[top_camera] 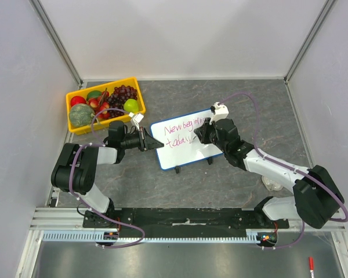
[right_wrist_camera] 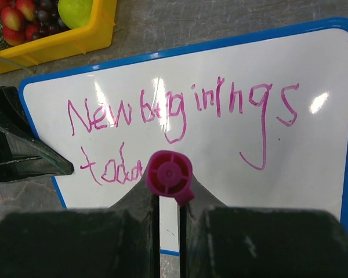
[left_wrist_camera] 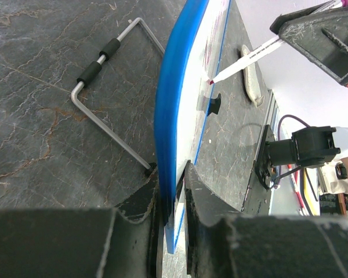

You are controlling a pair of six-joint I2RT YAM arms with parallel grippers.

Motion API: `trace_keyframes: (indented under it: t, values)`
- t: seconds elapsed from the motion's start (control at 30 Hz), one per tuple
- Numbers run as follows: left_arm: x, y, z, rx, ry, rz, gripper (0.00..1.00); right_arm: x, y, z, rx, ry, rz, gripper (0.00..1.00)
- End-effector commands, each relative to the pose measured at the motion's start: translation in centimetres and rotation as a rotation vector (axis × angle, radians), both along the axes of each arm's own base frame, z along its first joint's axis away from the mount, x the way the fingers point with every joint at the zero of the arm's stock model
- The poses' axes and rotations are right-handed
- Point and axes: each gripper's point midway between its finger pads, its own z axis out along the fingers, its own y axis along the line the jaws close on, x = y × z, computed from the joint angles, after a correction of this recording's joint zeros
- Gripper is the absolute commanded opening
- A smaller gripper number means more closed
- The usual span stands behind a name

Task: Write a sentence on the whiteboard
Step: Write with the whiteboard marker on the whiteboard.

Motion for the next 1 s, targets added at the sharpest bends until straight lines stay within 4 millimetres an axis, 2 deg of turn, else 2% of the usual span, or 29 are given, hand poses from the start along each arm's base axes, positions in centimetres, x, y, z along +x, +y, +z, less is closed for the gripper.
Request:
trace_keyframes:
  t: [0.0, 0.33, 0.47, 0.63, 0.73, 0.97]
  values:
    - [0.7, 0.4, -0.4, 0.05, -0.056, 0.023, 0.02, -0.5, -0.3, -0.5, -0.001, 0.004, 0.009, 0.0]
    - [0.8, 0.4, -0.4, 0.051, -0.056, 0.024, 0.02, -1.3, 0.9, -0.7, 0.047, 0.025, 0.06, 0.0]
    - [0.7, 0.3, -0.4, 0.051, -0.058, 0.02, 0.02, -1.6, 1.8, 0.7, 0.091, 0.014, 0.099, 0.0]
    - [0.8, 0.4, -0.4, 0.053, -0.058, 0.025, 0.02, -1.8, 2.2, 3.9, 0.162, -0.026, 0.127, 0.0]
    - [0.8, 0.4, -0.3, 0.053, -0.061, 0.025, 0.02, -1.5, 1.9, 5.0, 0.181, -0.042, 0.119, 0.0]
    - [0.8, 0.4, -0.4, 0.054, -0.062, 0.024, 0.02, 0.4, -0.5, 5.3, 0.122, -0.07, 0.021, 0.0]
